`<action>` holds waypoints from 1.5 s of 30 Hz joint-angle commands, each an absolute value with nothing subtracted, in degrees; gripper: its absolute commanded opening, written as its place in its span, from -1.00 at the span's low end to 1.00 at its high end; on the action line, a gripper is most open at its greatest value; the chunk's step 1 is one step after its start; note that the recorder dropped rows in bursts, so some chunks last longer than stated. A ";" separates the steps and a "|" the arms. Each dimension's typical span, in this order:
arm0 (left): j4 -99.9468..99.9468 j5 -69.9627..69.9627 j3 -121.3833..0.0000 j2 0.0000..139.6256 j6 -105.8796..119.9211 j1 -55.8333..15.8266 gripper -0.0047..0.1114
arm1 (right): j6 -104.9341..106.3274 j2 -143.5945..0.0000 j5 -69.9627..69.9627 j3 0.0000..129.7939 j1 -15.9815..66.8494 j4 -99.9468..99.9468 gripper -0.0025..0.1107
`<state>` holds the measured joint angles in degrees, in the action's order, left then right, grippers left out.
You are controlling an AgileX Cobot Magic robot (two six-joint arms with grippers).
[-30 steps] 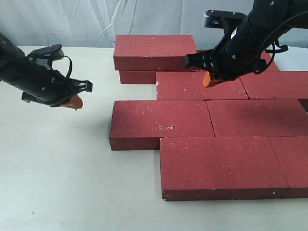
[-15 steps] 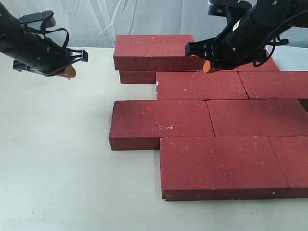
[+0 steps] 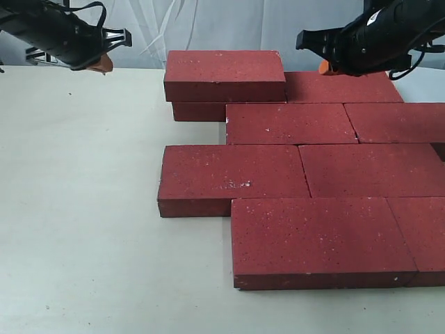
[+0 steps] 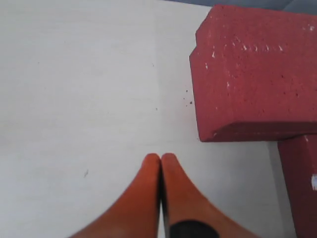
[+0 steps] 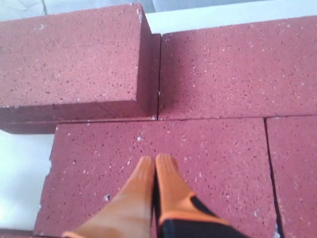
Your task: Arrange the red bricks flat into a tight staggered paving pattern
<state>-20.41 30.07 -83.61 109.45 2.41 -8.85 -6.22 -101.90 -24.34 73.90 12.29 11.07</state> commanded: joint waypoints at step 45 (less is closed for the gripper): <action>-35.09 17.12 -97.17 128.98 1.61 -14.50 -0.92 | -5.09 -131.50 -27.51 103.17 12.60 20.05 -0.96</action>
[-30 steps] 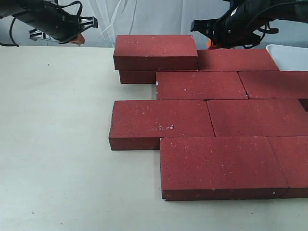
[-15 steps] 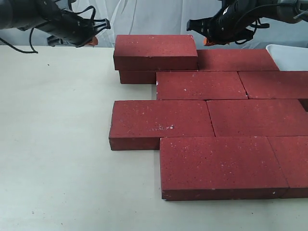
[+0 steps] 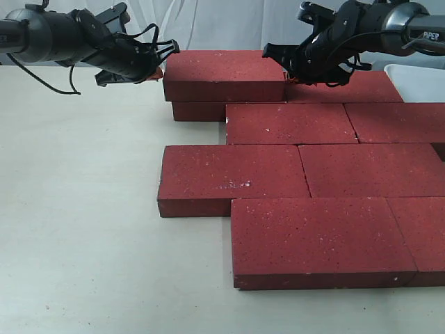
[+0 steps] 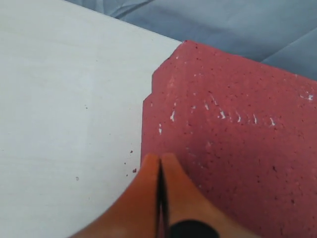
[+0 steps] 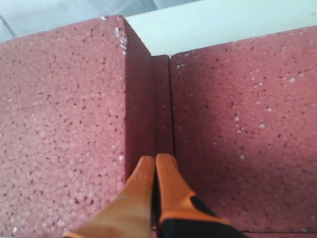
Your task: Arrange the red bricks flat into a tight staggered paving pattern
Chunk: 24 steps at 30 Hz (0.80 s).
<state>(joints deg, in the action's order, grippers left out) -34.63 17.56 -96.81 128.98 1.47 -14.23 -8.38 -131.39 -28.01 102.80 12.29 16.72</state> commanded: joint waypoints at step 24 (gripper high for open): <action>-26.91 39.03 -97.17 121.04 1.72 -12.15 -0.92 | 1.00 -123.08 -44.90 103.22 15.95 22.41 -0.96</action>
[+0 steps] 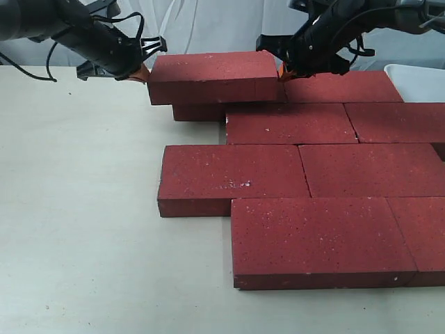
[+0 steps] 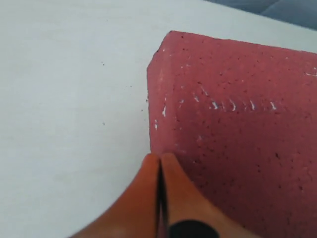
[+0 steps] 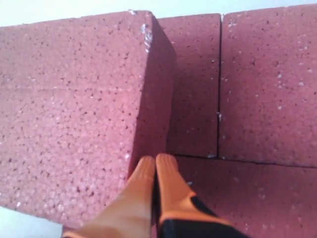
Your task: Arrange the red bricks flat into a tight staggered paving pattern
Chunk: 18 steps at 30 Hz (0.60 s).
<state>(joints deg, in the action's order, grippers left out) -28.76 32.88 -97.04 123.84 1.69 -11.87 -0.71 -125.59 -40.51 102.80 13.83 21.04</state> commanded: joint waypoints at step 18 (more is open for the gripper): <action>-7.90 52.69 -89.65 104.63 -1.53 -9.06 -0.92 | 1.45 -118.23 -48.66 103.22 29.40 22.55 -0.96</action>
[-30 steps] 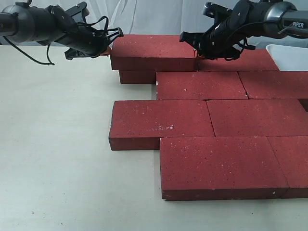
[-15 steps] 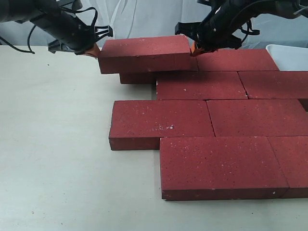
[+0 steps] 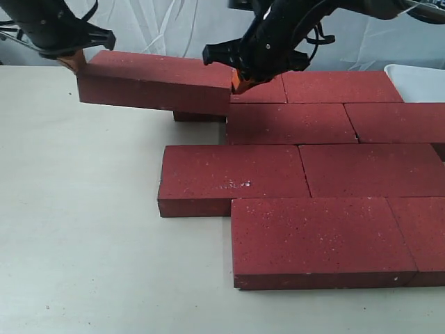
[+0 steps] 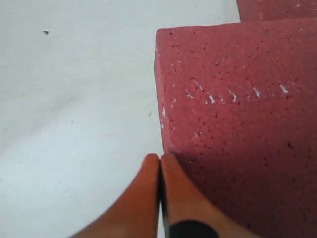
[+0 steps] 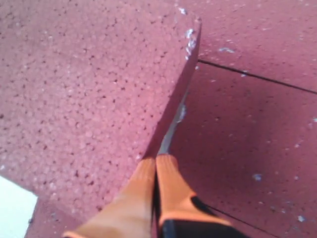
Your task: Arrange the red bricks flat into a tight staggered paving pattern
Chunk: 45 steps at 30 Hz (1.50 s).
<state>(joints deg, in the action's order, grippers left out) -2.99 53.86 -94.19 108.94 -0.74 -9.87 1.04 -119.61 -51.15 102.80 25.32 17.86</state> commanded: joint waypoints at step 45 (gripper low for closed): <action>-5.50 24.20 -67.19 109.52 -1.42 6.25 -0.92 | 2.93 -133.43 -25.13 103.22 39.31 23.67 -0.96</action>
